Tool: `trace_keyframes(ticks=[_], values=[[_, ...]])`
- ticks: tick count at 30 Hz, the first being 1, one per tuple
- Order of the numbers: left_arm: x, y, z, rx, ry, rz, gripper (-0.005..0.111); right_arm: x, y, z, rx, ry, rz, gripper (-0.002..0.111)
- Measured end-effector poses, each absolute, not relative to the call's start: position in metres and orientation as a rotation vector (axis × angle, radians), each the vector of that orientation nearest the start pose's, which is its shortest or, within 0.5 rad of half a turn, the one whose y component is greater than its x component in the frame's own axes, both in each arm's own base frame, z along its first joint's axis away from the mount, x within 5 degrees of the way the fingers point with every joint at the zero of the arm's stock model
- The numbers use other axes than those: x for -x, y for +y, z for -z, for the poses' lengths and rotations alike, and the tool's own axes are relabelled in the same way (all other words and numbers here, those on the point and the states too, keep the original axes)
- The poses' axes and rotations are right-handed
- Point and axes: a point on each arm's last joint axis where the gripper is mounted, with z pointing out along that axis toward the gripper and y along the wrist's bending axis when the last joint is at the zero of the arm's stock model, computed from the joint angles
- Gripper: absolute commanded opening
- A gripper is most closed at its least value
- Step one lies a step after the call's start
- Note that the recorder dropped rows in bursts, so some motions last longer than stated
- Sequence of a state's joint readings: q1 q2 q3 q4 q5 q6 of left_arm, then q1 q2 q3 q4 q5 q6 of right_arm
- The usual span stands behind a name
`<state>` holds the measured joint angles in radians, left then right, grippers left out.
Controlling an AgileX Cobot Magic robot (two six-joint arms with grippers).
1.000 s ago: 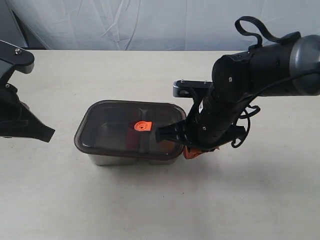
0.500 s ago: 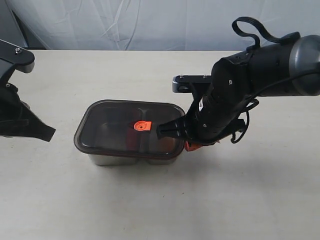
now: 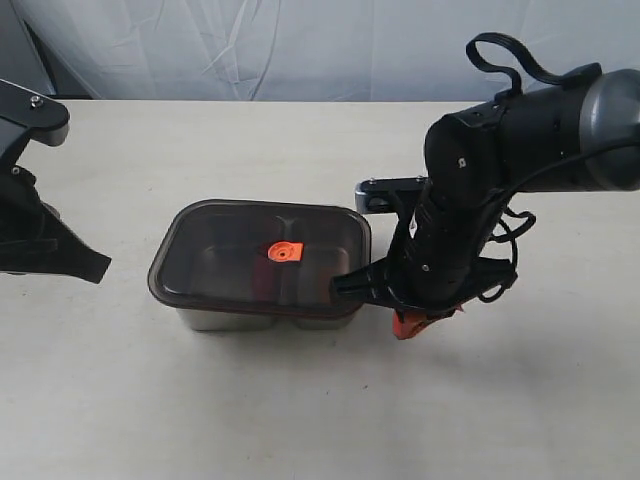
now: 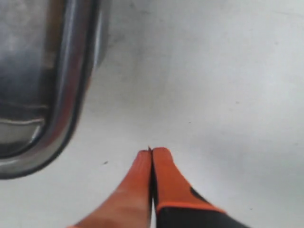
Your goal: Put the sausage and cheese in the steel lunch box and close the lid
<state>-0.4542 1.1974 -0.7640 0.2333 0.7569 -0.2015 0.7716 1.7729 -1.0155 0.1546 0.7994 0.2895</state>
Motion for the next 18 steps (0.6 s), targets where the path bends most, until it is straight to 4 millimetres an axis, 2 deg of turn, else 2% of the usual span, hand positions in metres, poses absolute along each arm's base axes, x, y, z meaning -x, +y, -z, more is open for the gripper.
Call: trace_keyframes(ticks=[5,18], values=[[-0.202,-0.083,-0.256,-0.504,2.589,-0.049,0.000,-0.212,0.235,-0.165,0.628,3.070,-0.403,0.000],[-0.202,-0.083,-0.256,-0.503,2.589,-0.047,0.000,-0.217,0.240,-0.167,0.593,3.002,-0.473,0.000]])
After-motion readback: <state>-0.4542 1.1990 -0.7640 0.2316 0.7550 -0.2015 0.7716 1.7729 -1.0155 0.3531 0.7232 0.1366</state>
